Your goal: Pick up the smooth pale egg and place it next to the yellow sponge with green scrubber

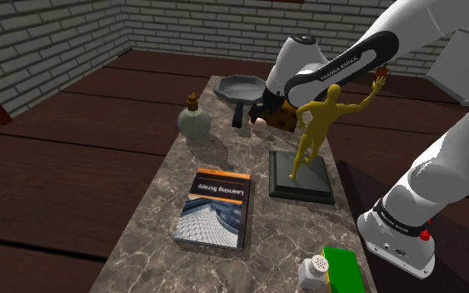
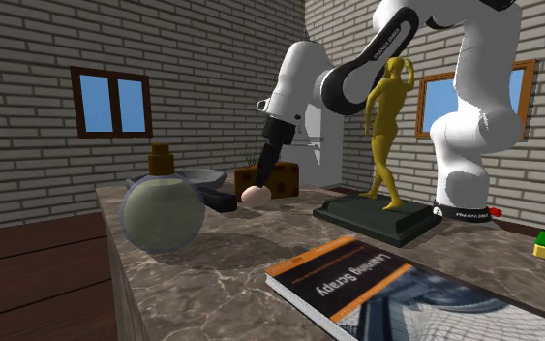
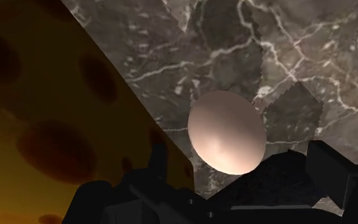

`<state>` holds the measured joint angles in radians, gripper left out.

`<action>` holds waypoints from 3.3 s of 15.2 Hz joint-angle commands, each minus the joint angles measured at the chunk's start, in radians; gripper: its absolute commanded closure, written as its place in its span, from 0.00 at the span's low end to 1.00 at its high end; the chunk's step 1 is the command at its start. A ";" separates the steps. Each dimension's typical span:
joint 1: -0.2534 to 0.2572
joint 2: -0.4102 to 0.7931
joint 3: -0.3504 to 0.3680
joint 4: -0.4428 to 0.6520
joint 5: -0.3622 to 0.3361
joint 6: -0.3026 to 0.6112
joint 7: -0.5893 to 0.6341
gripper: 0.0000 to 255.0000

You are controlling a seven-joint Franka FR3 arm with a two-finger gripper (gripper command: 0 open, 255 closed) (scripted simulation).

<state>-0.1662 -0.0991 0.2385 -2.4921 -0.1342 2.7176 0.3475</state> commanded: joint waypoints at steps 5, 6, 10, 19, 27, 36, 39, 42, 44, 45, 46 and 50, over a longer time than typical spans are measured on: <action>-0.018 0.102 0.003 0.024 -0.097 0.076 0.064 0.00; -0.021 0.127 0.001 0.030 -0.122 0.093 0.083 0.00; -0.021 0.127 0.001 0.030 -0.121 0.093 0.083 0.00; -0.021 0.128 0.002 0.029 -0.125 0.094 0.086 1.00; -0.020 0.092 0.007 0.036 -0.078 0.054 0.047 1.00; -0.008 -0.001 0.005 0.072 0.011 -0.069 -0.026 1.00; -0.003 -0.028 0.002 0.089 0.031 -0.111 -0.043 1.00; 0.000 -0.052 -0.001 0.107 0.047 -0.153 -0.057 1.00; 0.002 -0.067 -0.003 0.121 0.056 -0.181 -0.066 1.00; 0.004 -0.074 -0.004 0.128 0.060 -0.195 -0.069 1.00; 0.004 -0.081 -0.005 0.135 0.064 -0.209 -0.073 1.00; 0.024 -0.145 0.015 0.097 0.077 -0.235 -0.044 1.00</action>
<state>-0.1496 -0.2216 0.2443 -2.3748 -0.0610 2.4855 0.2894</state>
